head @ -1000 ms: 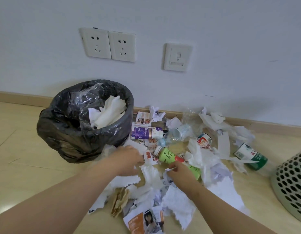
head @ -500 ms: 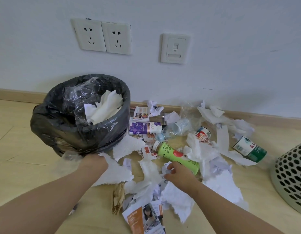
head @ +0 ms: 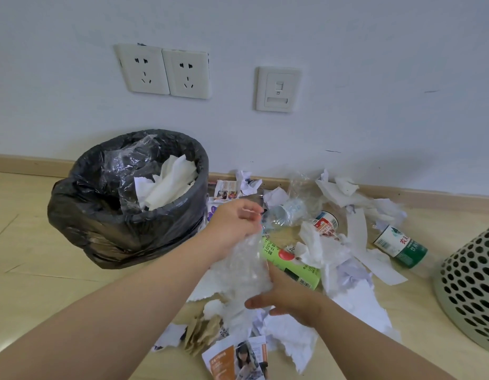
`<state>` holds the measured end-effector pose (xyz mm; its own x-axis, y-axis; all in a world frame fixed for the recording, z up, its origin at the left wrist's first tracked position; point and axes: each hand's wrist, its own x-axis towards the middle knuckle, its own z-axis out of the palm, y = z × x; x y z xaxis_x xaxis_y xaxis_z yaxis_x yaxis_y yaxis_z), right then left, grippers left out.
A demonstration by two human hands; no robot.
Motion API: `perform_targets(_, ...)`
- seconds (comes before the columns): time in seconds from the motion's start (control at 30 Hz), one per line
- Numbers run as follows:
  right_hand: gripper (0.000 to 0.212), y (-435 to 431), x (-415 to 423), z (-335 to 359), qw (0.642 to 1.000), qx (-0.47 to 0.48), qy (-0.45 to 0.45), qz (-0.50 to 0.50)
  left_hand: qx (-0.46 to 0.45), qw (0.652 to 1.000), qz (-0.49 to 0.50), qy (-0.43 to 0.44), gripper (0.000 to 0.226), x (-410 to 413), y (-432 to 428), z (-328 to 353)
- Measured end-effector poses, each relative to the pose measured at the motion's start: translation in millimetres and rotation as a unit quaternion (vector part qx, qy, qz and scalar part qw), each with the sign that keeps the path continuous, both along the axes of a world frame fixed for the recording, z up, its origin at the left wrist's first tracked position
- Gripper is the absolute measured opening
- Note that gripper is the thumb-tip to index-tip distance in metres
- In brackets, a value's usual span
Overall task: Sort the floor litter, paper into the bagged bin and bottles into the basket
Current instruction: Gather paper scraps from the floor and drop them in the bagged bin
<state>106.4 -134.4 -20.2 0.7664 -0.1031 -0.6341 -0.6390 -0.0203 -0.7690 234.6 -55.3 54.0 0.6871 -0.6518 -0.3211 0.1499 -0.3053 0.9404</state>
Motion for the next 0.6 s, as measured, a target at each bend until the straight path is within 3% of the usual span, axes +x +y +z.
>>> perform_targets(0.07, 0.050, -3.6, 5.8, 1.4, 0.994, 0.023, -0.034, -0.098, -0.084, 0.990, 0.067, 0.094, 0.029, -3.7, -8.6, 10.7)
perform_targets(0.13, 0.036, -9.6, 13.2, 10.6, 0.964, 0.075, -0.052, -0.249, -0.118, 0.977, 0.126, 0.126, 0.027, -3.8, -12.3, 12.9)
perform_targets(0.2, 0.030, -18.1, 19.4, 16.3, 0.925, 0.094, -0.076, -0.361, -0.071, 0.983, 0.147, 0.079, 0.020, -1.2, -14.3, 9.2)
perform_targets(0.27, 0.027, -22.3, 24.9, 21.9, 0.909, 0.038, -0.093, -0.405, 0.008, 0.996, 0.080, 0.046, 0.014, -4.8, -14.9, 6.0)
perform_targets(0.33, 0.025, -21.9, 28.3, 22.4, 0.909, -0.046, -0.097, -0.403, 0.064, 0.993, -0.013, 0.098, 0.049, -12.4, -17.2, 1.2)
perform_targets(0.4, 0.023, -17.8, 26.9, 28.6, 0.921, -0.108, -0.104, -0.359, 0.077, 0.985, -0.046, 0.147, 0.067, -22.5, -23.2, -4.9)
perform_targets(0.5, 0.041, -15.7, 23.3, 29.5, 0.951, -0.138, -0.127, -0.247, 0.082, 0.986, 0.036, 0.140, 0.059, -21.9, -30.8, -25.0)
perform_targets(0.6, 0.039, -25.1, 20.7, 20.5, 0.957, -0.149, -0.130, -0.211, 0.087, 0.977, 0.137, 0.136, 0.030, -15.4, -34.6, -39.5)
